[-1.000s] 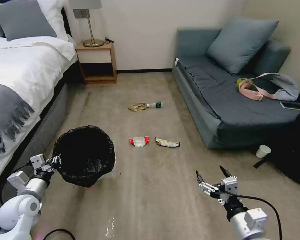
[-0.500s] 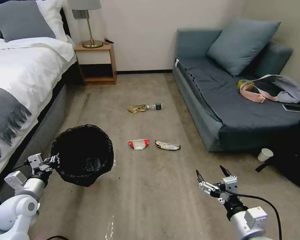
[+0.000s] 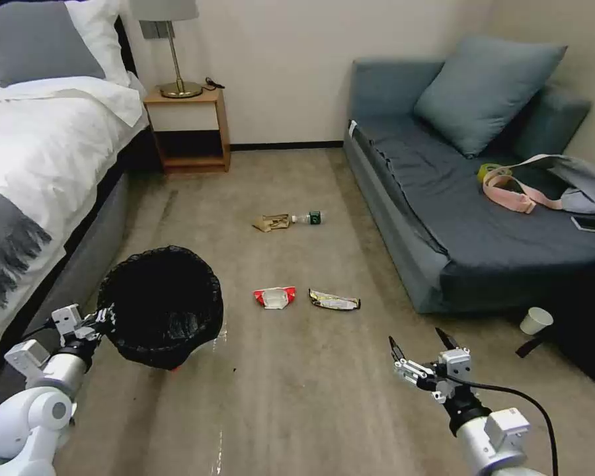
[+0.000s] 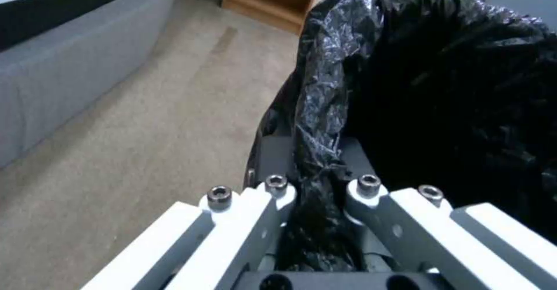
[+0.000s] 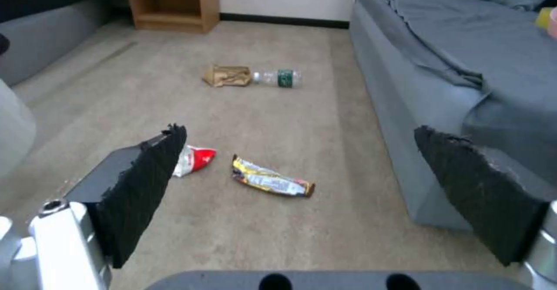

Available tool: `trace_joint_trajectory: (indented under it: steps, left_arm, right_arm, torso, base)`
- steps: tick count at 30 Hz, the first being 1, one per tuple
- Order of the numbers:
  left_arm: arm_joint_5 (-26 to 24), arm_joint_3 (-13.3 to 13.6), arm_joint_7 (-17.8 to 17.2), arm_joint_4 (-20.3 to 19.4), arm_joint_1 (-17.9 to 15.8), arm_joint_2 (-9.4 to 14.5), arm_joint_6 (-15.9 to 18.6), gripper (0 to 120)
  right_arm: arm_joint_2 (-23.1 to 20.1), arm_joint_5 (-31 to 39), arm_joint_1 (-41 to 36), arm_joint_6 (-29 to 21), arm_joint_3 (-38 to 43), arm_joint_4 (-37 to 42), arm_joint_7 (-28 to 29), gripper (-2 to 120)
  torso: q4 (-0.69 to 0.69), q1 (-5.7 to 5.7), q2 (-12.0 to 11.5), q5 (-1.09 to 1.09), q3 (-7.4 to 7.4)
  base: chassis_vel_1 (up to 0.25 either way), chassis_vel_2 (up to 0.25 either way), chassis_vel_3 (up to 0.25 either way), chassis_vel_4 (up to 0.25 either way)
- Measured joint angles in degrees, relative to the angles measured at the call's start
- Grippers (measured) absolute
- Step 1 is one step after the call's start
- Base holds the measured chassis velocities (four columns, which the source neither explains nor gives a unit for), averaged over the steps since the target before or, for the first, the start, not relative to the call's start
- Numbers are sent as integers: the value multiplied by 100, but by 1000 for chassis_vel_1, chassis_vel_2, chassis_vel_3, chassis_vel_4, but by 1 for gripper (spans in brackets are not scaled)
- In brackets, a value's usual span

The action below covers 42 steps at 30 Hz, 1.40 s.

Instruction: Pick up the trash bin, then pick up the garbage on the floor and place it into the trash bin.

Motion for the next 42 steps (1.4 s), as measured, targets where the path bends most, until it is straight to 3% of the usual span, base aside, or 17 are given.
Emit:
trace_joint_trajectory:
  steps: [42]
  left_arm:
    - [-54, -199, 63, 65, 39, 20, -25, 4]
  right_arm:
    - [-76, 69, 100, -109, -5, -75, -25, 100]
  torso:
    - [0, 0, 0, 0, 0]
  base:
    - [-106, 106, 109, -104]
